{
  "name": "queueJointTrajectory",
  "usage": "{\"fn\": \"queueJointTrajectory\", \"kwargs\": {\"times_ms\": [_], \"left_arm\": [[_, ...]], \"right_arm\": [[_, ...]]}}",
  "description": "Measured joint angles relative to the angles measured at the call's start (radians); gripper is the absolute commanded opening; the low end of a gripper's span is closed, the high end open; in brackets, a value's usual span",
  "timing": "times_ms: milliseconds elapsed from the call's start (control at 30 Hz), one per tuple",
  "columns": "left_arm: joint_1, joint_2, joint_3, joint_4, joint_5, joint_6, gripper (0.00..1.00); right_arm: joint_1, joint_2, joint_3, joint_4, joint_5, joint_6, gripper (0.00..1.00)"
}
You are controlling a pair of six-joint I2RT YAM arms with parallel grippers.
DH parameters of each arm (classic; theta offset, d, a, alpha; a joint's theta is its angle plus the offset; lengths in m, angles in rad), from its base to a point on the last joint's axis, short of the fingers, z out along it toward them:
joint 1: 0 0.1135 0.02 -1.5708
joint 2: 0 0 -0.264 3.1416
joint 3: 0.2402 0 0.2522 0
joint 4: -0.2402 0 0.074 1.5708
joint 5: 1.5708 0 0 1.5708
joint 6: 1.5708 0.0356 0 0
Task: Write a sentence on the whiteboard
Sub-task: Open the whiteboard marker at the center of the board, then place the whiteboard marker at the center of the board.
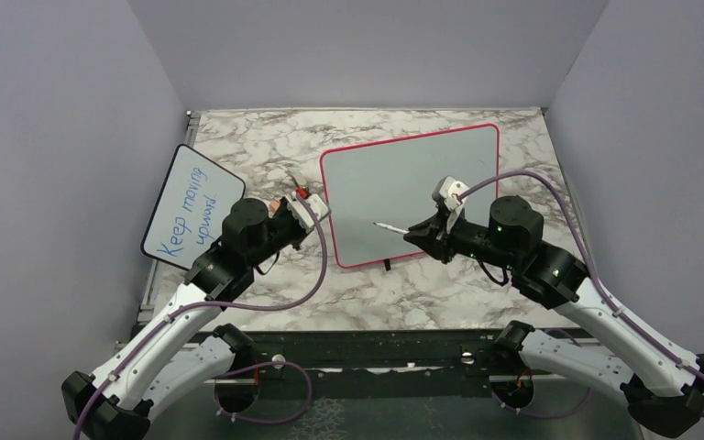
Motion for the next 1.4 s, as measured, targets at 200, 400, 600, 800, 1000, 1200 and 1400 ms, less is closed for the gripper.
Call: {"fn": "queueJointTrajectory", "kwargs": {"times_ms": [200,400,600,800,1000,1200,1400], "left_arm": [[0.02,0.054,0.0,0.033,-0.262,-0.172,0.06],[0.105,0.166,0.0,0.017,-0.367,-0.393,0.09],[0.159,0.26,-0.014,-0.024,-0.418,-0.63,0.14],[0.163,0.355,-0.079,-0.03,-0.437,-0.803,0.18],[0.164,0.438,-0.124,-0.019,-0.455,-0.907,0.23],[0.164,0.534,-0.126,0.021,-0.479,-0.966,0.27],[0.164,0.583,-0.126,0.023,-0.5,-0.989,0.3]], "right_arm": [[0.0,-0.01,-0.001,0.009,0.109,0.009,0.0],[0.0,-0.034,-0.012,0.024,0.168,0.012,0.0],[0.0,-0.052,-0.019,0.025,0.182,0.019,0.0],[0.0,-0.077,-0.039,0.032,0.182,0.023,0.0],[0.0,-0.079,-0.046,0.034,0.183,0.022,0.0],[0.0,-0.079,-0.047,0.037,0.182,0.022,0.0],[0.0,-0.081,-0.056,0.04,0.182,0.022,0.01]]}}
